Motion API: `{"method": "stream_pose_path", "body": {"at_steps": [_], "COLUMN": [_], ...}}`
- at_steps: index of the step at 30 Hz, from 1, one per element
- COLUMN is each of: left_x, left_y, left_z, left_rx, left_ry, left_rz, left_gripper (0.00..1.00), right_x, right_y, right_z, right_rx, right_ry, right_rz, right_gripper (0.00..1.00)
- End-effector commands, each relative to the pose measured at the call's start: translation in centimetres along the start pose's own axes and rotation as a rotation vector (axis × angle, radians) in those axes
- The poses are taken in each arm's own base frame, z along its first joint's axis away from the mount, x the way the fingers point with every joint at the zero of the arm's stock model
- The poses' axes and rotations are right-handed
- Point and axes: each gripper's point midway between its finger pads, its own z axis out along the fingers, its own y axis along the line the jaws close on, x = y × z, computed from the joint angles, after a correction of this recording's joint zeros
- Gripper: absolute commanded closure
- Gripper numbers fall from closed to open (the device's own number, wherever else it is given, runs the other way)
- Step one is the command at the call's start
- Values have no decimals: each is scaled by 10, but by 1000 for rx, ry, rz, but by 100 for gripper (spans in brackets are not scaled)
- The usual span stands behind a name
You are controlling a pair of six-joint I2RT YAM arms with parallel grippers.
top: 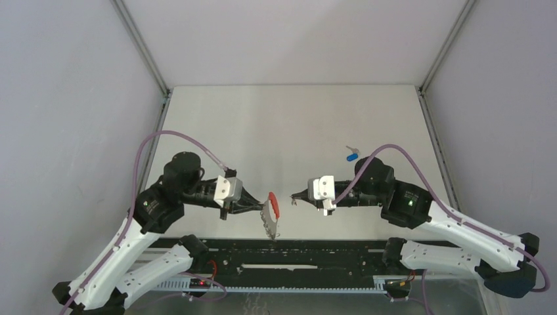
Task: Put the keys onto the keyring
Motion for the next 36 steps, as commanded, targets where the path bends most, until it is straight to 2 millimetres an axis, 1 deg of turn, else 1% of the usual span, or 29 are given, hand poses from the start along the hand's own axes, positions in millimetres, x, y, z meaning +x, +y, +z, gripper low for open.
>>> {"method": "stream_pose_path", "body": {"at_steps": [1,5,8,14,17,22,25,31,36], "left_x": [-10,-7,-4,2,4,4,3,-1,3], "left_y": [-13,-17,-21,-18,-16,-17,-17,-17,-19], "left_z": [0,-1,-4,-6,-5,-2,0,5,6], "left_rx": [74,86,100,96,97,112,119,148,160], "left_ry": [-55,-51,-54,-45,-39,-38,-35,-31,-20], "left_rz": [43,97,190,490,614,709,701,578,536], "left_gripper": [100,100,100,100,100,100,100,100,100], "right_x": [-28,-45,-54,-65,-69,-73,-75,-76,-76], "right_y": [15,23,27,38,41,43,42,36,37], "right_z": [-3,-2,0,5,10,16,22,30,35], "right_rx": [-170,-267,-315,-402,-411,-398,-386,-371,-399], "right_ry": [-42,-68,-76,-84,-77,-81,-83,-83,-72], "right_rz": [-180,-254,-311,-375,-405,-440,-453,-477,-474], "right_gripper": [100,100,100,100,100,100,100,100,100]}}
